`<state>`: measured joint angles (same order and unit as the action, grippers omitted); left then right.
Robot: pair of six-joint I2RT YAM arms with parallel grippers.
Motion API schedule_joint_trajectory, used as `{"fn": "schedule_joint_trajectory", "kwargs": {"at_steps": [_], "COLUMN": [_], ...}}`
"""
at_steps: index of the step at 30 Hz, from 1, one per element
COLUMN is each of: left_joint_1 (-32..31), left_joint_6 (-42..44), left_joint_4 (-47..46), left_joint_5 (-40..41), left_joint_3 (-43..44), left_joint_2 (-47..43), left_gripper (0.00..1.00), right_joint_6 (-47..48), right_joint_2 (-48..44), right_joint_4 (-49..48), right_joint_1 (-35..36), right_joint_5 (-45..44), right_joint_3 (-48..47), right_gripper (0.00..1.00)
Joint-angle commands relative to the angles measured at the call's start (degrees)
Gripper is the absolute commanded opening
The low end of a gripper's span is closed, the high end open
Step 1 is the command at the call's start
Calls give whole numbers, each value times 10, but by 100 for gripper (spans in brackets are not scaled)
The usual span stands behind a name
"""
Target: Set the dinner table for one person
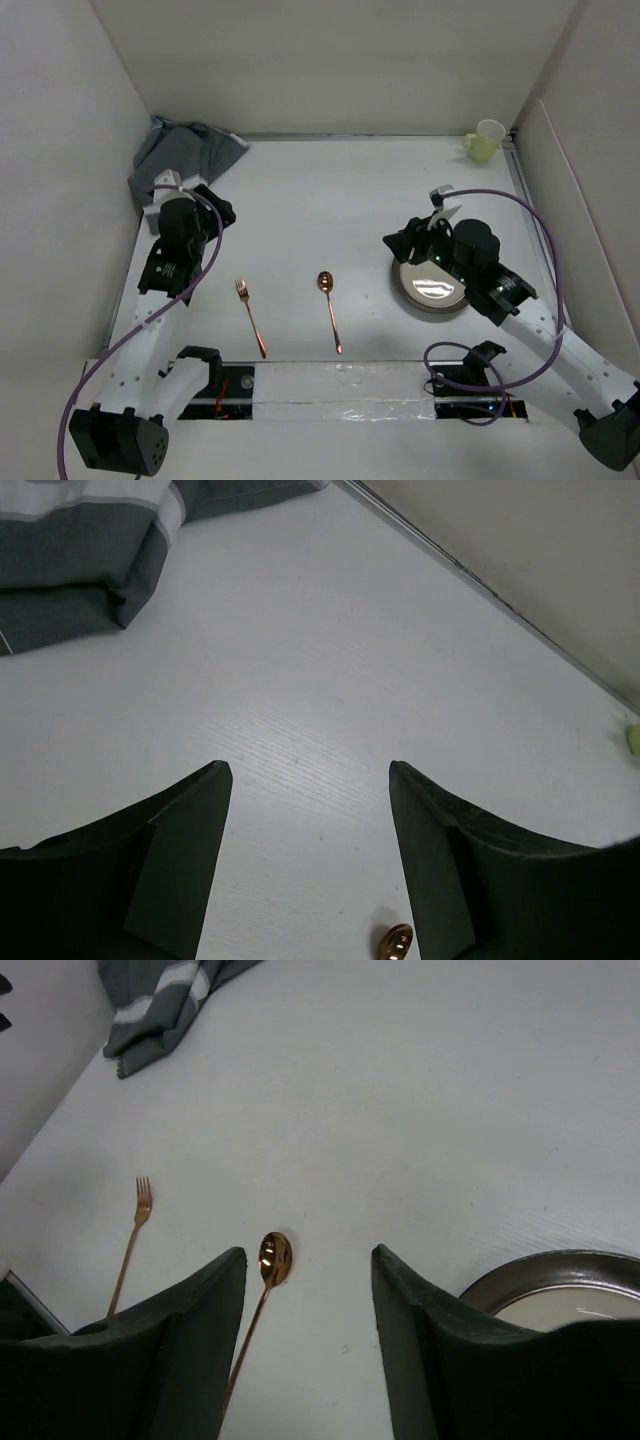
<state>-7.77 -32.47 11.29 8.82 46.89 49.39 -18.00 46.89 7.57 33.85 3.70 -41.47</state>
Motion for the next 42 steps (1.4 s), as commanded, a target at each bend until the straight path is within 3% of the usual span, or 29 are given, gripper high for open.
{"fn": "schedule_joint_trajectory", "kwargs": {"at_steps": [1,3,4,5,6,7,8,10,14,16,18,19,22,26,29,38,39,41,42], "left_joint_1": [2,2,2,2,2,2,8,14,28,43,43,43,50,57,57,57,57,57,57], "left_joint_6": [-3,20,28,48,48,67,67,111,123,131,141,144,155,166,180,191,191,191,190], "left_joint_4": [-62,-65,-61,-53,-40,-14,0,36,49,37,42,49,63,76,89,95,95,101,103], "left_joint_5": [1,4,9,23,34,49,61,108,161,162,180,191,202,215,242,227,222,212,201], "left_joint_3": [-5,12,21,49,70,88,131,170,225,236,267,277,322,382,413,419,421,431,435], "left_joint_2": [-8,6,33,53,76,131,132,243,351,408,448,483,548,615,662,708,710,717,720], "left_gripper": [61,61,52,37,36,20,10,0,0,19,40,41,55,56,55,33,25,19,7], "right_joint_6": [-1,-1,-3,-4,-4,-1,0,-2,-2,-11,-5,-3,-4,2,-2,-1,-2,-4,-2], "right_joint_2": [-2,1,1,5,7,7,7,5,-1,-5,-7,-8,-10,-14,-17,-6,-3,6,7], "right_joint_4": [-45,-44,-54,-66,-64,-62,-56,-67,-54,-70,-67,-62,-63,-50,-63,-61,-70,-70,-62], "right_joint_1": [5,5,5,5,5,5,5,5,11,11,11,11,11,17,17,17,17,17,17], "right_joint_5": [9,5,8,12,12,16,16,18,4,10,17,13,14,19,27,16,19,25,24], "right_joint_3": [6,5,14,17,18,14,14,19,27,39,40,40,48,47,51,38,39,36,32], "right_gripper": [48,27,0,0,0,0,0,0,0,0,11,26,44,45,45,45,45,45,44]}}
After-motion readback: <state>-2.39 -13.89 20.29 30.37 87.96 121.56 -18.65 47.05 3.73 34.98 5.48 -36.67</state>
